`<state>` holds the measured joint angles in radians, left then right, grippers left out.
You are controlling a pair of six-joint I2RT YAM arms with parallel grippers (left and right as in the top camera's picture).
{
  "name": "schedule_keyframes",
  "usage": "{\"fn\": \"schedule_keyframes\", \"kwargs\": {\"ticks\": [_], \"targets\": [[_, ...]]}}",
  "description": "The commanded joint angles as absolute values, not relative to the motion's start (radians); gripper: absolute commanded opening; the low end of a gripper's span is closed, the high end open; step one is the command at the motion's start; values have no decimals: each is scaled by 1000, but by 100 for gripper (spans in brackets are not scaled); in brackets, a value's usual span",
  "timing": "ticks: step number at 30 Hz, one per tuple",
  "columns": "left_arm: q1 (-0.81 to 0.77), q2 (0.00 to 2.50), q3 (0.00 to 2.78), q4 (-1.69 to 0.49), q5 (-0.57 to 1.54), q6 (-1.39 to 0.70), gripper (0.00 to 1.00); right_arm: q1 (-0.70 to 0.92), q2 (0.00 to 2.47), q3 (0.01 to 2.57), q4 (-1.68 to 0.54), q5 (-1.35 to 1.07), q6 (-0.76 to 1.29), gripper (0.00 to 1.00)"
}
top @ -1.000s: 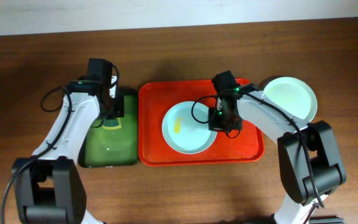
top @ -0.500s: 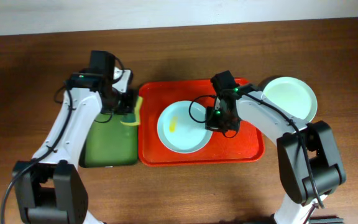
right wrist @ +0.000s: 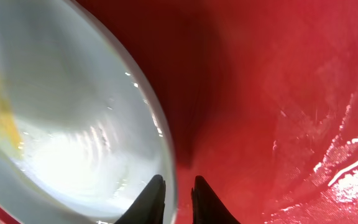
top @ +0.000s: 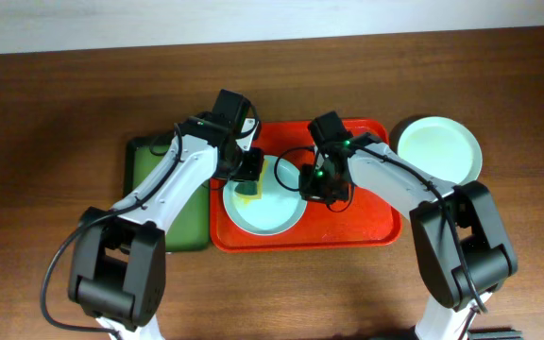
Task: Clean dirty plates on tray and stack at the side
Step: 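Scrub the held white plate with the sponge in the left gripper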
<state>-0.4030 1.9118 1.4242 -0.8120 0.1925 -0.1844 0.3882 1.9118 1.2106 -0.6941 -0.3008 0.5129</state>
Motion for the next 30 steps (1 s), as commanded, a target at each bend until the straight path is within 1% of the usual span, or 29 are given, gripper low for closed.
{"fn": "schedule_keyframes", "kwargs": {"ticks": [1,2,4,8,10,11,13,15,16,18,20,22,24,28,29,30], "targets": [[-405,1965,1420,-789,160,-198,0,393,1920,1184,-690,-276,514,18],[-405,1966,1420,-789,159,-198,0,393,1920,1177,-683,-276,514,18],[-405,1966,1420,-789,129,-198,0,393,1920,1177,-673,-277,514,4],[-405,1983,1377,-773,126,-200,0,393,1920,1177,-668,-277,514,4],[-406,2039,1371,-771,157,-217,0,393,1920,1177,-664,-277,514,4],[-406,2068,1371,-771,214,-216,0,393,1920,1177,-664,-277,514,4],[-406,2112,1371,-771,397,-199,0,393,1920,1177,-664,-277,514,4],[-399,2101,1393,-772,599,-151,0,393,1920,1177,-664,-277,514,4],[-382,2077,1431,-784,644,-152,0,393,1920,1177,-664,-277,514,4],[-356,1997,1472,-794,605,-152,0,393,1920,1177,-665,-277,514,4],[-343,1893,1475,-806,396,-152,0,393,1920,1177,-665,-277,514,4],[-360,1894,1464,-831,245,-152,0,393,1920,1177,-665,-277,514,4],[-378,1909,1414,-818,212,-152,0,393,1920,1176,-665,-277,514,4],[-380,1953,1241,-703,213,-175,0,393,1920,1176,-665,-277,514,4],[-380,1967,1223,-703,224,-190,0,393,1920,1176,-665,-277,514,4],[-380,1982,1201,-691,284,-190,0,394,1920,1176,-665,-277,514,4]]}}
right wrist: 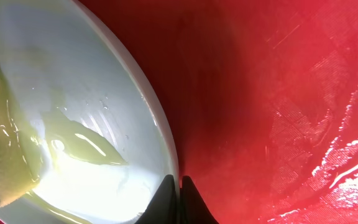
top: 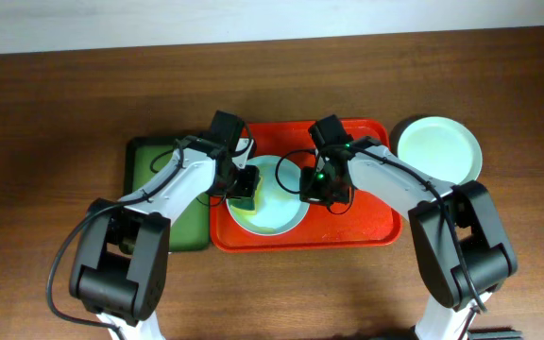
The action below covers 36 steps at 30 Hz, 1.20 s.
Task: Clean dirty plates on tray and stack at the side
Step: 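Scrub the held white plate with the sponge in the left gripper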
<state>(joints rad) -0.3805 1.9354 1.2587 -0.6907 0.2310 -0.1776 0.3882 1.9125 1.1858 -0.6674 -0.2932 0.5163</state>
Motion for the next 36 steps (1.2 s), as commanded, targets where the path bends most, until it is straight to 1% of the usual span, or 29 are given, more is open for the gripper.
{"fn": "schedule_keyframes", "kwargs": {"ticks": [1,4,5,7,10,13,17,19,22,23,24,25,27,28,31,36], "targets": [[-380,1982,1188,-681,371,-190,0,396,1920,1176,-665,-277,514,4],[-374,1979,1212,-667,645,-186,0,406,1920,1176,-664,-277,514,4],[-359,1956,1252,-691,642,-180,0,406,1920,1176,-664,-277,514,4],[-334,1882,1310,-725,559,-178,0,406,1920,1176,-664,-276,514,4],[-333,1806,1316,-754,393,-178,0,406,1920,1176,-660,-277,514,4],[-371,1828,1292,-763,232,-179,0,406,1920,1176,-657,-276,514,4],[-413,1925,1237,-693,163,-194,0,406,1920,1176,-657,-277,514,4],[-413,1992,1237,-689,176,-197,0,406,1920,1176,-657,-277,514,4],[-405,2002,1247,-700,386,-183,0,406,1920,1176,-657,-277,514,4],[-390,1962,1274,-716,525,-127,0,406,1920,1176,-657,-277,514,4],[-363,1887,1306,-743,525,-125,0,406,1920,1176,-657,-277,513,4],[-347,1827,1308,-741,464,-126,0,406,1920,1176,-657,-277,514,4],[-339,1773,1307,-748,199,-153,0,406,1920,1176,-657,-277,514,4],[-339,1785,1297,-748,125,-153,0,406,1920,1176,-657,-277,514,4],[-350,1875,1262,-689,144,-164,0,406,1920,1176,-657,-277,514,4],[-377,2003,1258,-625,253,-171,0,406,1920,1176,-653,-277,514,4]]}}
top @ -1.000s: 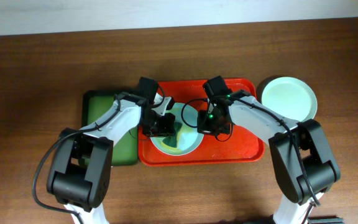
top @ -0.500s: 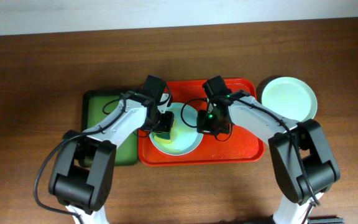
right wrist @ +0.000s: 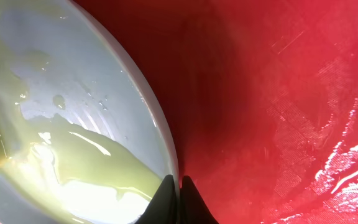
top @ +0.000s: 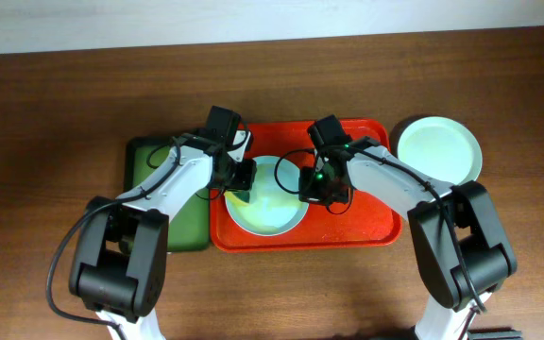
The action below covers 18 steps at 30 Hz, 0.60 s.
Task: Clean dirty plates on tray and stack at the side
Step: 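Scrub the held white plate with the sponge in the left gripper, then return the sponge to the green tray and retract the left arm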
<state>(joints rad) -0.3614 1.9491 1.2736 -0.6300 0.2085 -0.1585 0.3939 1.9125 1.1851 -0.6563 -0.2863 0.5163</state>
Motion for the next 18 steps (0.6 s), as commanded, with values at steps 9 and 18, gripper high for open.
{"fn": "schedule_keyframes", "kwargs": {"ticks": [9,18], "targets": [[-221,1800,1374,-774,377,-171,0,406,1920,1176,-654,-277,513,4],[-9,1692,1153,-796,36,-163,0,406,1920,1176,-654,-277,514,4]]}}
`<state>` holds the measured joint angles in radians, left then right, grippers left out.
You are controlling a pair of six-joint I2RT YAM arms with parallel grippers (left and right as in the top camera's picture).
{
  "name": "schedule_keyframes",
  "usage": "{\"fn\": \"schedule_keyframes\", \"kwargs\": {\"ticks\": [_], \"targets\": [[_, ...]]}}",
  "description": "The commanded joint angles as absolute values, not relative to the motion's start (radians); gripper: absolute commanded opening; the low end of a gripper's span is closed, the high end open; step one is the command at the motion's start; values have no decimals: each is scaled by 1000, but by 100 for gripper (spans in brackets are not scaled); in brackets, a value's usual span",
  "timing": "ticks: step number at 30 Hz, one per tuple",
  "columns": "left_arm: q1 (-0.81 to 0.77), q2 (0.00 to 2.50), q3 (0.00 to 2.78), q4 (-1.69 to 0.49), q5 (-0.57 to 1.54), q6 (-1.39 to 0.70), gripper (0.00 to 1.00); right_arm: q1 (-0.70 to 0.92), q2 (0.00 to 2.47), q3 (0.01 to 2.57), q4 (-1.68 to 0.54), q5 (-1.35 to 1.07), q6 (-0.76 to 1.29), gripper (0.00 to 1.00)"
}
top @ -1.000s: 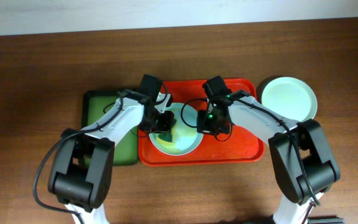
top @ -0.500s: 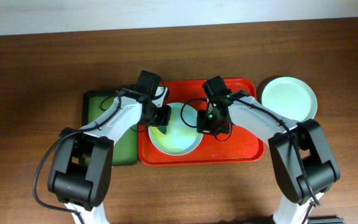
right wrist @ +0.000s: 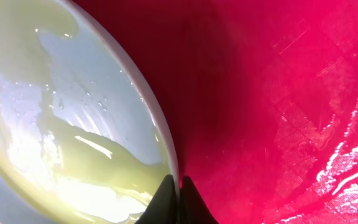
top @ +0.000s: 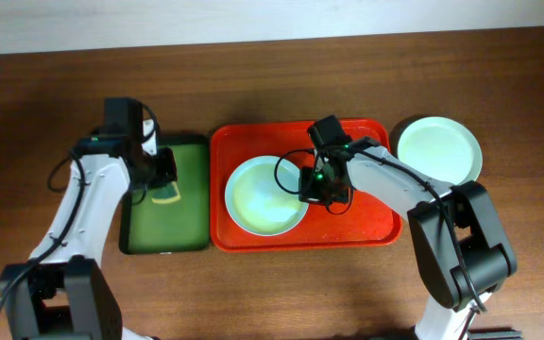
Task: Clean dirty plates on tray and stack at the side
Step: 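Return the sponge to the green tray and retract the left arm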
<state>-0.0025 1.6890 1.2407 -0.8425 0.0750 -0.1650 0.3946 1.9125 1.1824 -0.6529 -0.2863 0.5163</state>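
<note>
A white plate (top: 264,195) wet with yellowish soapy liquid lies in the left half of the red tray (top: 371,225). My right gripper (top: 304,192) is shut on the plate's right rim; in the right wrist view its fingertips (right wrist: 173,188) pinch the rim of the plate (right wrist: 73,118) above the tray floor (right wrist: 278,93). Over at the green tray (top: 185,227) on the left, my left gripper (top: 162,178) has the yellow-green sponge (top: 166,195) at its fingertips, low over the tray.
A clean white plate (top: 439,148) lies on the table just right of the red tray. The brown table (top: 281,293) runs wide in front of both trays. The red tray's floor is wet in the right wrist view.
My left gripper has left the plate's left side and now sits with the sponge over the green tray. The right gripper still pinches the plate's rim. The plate is bare and soapy.
At first my left gripper held the sponge at the plate's upper left while the right jaws stood open round the rim. The right jaws then shut on the rim, and the sponge lay on the plate's left part. Now the sponge is at the green tray.
</note>
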Motion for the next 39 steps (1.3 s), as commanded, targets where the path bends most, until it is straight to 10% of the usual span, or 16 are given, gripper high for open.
{"fn": "schedule_keyframes", "kwargs": {"ticks": [1,4,6,13,39], "targets": [[-8,1694,1129,-775,36,-157,0,406,1920,1176,-654,-277,513,4],[-10,1694,1088,-748,38,-152,1,406,1920,1176,-654,-277,514,4],[-10,1686,1117,-774,45,-166,53,406,1920,1176,-654,-277,514,4],[64,1427,1449,-975,44,-258,99,406,1920,1176,-658,-277,513,5],[101,1396,1448,-969,42,-258,99,406,1920,1176,-706,-228,503,20]]}}
